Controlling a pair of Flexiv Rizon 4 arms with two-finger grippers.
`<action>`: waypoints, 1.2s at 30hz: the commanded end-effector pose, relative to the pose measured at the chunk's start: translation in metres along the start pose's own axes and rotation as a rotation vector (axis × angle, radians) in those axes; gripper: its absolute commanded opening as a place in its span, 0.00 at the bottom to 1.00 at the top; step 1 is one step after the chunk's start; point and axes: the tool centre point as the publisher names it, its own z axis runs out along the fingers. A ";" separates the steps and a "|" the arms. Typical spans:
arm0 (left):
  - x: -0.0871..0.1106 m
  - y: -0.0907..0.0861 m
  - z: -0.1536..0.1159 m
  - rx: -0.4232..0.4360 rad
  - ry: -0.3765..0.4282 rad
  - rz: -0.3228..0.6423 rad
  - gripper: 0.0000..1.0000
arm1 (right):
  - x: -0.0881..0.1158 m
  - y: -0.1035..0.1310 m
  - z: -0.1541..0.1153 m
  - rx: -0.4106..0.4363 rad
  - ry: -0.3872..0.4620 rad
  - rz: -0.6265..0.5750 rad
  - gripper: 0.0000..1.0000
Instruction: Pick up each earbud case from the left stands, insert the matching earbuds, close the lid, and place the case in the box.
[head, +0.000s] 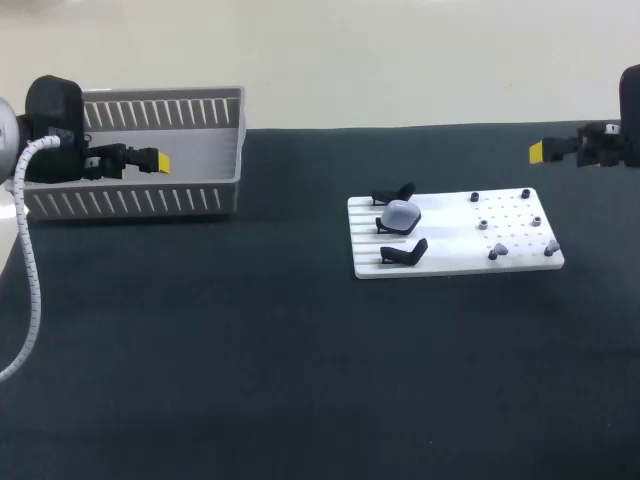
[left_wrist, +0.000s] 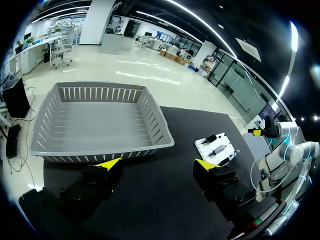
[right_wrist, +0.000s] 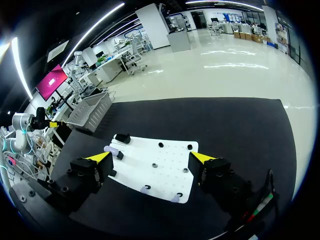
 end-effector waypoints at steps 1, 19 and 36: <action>-0.001 -0.001 0.000 -0.007 0.005 -0.001 1.00 | 0.000 0.000 0.000 0.002 0.000 0.000 1.00; -0.001 -0.003 0.000 0.014 -0.001 0.004 1.00 | 0.000 0.000 0.000 0.002 0.000 0.000 1.00; -0.009 -0.049 0.008 0.247 -0.031 0.349 1.00 | 0.000 0.000 0.000 0.002 0.000 0.000 1.00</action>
